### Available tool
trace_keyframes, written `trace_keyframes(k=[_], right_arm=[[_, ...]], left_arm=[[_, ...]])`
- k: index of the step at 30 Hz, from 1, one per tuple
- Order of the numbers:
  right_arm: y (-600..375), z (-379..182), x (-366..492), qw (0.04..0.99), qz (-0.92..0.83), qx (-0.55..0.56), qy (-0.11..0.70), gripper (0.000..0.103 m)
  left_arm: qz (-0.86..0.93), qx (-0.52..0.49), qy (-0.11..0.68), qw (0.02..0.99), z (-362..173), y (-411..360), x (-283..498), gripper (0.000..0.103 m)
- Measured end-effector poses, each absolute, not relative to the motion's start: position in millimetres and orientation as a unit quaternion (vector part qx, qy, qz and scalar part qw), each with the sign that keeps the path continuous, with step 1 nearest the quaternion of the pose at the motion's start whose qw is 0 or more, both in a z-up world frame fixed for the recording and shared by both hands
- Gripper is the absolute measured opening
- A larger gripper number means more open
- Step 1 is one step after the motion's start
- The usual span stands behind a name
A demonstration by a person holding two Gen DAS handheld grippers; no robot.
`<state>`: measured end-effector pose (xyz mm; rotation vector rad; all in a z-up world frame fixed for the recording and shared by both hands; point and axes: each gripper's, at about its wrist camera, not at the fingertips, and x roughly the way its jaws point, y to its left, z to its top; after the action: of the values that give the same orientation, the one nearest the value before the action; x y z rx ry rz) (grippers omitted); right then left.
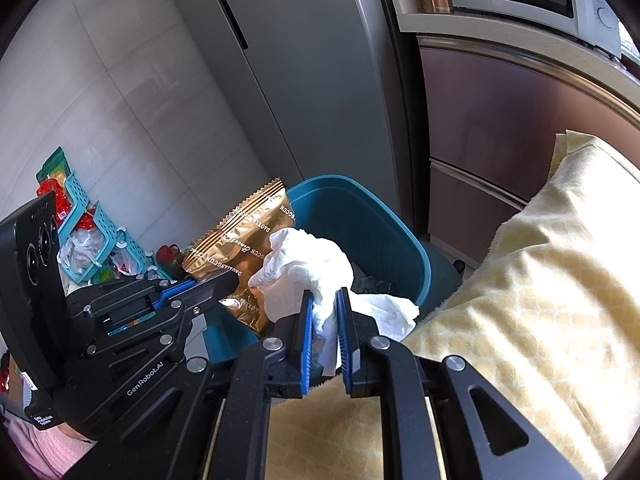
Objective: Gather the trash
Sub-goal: 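Lower the bag and tissue into the blue bin while both tools open to release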
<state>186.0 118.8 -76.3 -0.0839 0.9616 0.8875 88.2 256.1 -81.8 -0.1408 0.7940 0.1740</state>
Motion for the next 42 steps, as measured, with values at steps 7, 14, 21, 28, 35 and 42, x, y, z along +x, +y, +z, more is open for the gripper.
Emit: trace_keyframes(k=[7, 14, 21, 28, 35, 42], right_arm=[[121.7, -77.6, 186.0, 0.791, 0.412, -0.044, 0.451, 0.012], [126.5, -79.2, 188.0, 0.788, 0.41, -0.048, 0.457, 0.014], [131.0, -80.4, 189.7, 0.782, 0.409, -0.057, 0.467, 0.015], [133.0, -81.2, 190.3, 0.779, 0.408, -0.061, 0.471, 0.017], [139.9, -82.4, 188.0, 0.777, 0.409, -0.066, 0.474, 0.019], [133.9, -82.2, 190.5, 0.776, 0.409, -0.054, 0.477, 0.019]], left_arm=[[0.086, -0.07, 0.391, 0.914, -87.1, 258.0, 90.0, 0.004], [0.087, -0.074, 0.397, 0.911, -91.6, 259.5, 93.1, 0.004], [0.087, -0.076, 0.404, 0.907, -98.6, 259.2, 96.8, 0.004], [0.089, -0.076, 0.409, 0.905, -103.1, 261.0, 99.1, 0.004], [0.089, -0.075, 0.414, 0.903, -107.5, 261.2, 100.9, 0.005], [0.088, -0.077, 0.416, 0.902, -109.3, 262.0, 101.8, 0.009]])
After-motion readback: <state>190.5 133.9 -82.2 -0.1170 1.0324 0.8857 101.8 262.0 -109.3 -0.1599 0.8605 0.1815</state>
